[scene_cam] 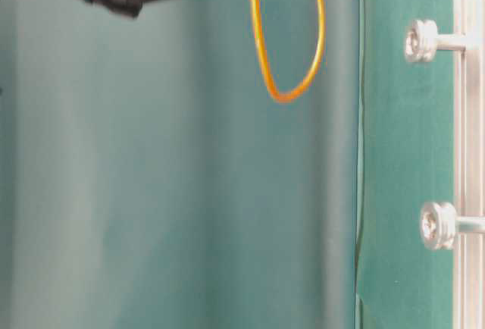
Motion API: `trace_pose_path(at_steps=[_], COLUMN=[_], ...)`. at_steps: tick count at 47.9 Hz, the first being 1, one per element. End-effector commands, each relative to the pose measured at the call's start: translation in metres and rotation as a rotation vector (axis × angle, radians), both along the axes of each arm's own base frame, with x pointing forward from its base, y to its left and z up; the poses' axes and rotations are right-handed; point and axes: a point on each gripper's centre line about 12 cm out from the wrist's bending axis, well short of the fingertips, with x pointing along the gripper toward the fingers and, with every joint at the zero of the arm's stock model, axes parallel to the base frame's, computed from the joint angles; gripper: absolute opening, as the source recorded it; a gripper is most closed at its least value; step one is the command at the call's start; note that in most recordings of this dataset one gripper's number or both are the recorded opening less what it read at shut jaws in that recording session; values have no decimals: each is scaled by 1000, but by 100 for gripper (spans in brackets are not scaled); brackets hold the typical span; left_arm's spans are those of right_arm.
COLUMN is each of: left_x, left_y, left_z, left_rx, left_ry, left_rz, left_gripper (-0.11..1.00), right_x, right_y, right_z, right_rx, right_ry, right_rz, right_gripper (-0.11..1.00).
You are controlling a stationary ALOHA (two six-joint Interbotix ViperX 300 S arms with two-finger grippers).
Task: Hook the rubber onto the shaft.
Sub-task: 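Carry the band leftward along the rail toward the right bolt head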
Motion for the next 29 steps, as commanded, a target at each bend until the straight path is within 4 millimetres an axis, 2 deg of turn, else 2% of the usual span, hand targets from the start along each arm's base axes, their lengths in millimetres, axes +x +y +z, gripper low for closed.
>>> trace_pose_path(at_steps=[1,12,29], left_x=[3,3,3], left_y=[0,0,0], left_z=[13,13,13], left_rx=[-2,-2,-2], left_ry=[-32,-32,-32], left_rz=[-1,-1,-1], left_gripper=[0,0,0], right_x=[10,23,22], right_y=[-2,-2,-2], right_z=[16,18,17], right_rx=[-1,-1,0], right_ry=[-51,-60,-57], right_rz=[-4,-7,-8], right_gripper=[7,7,7])
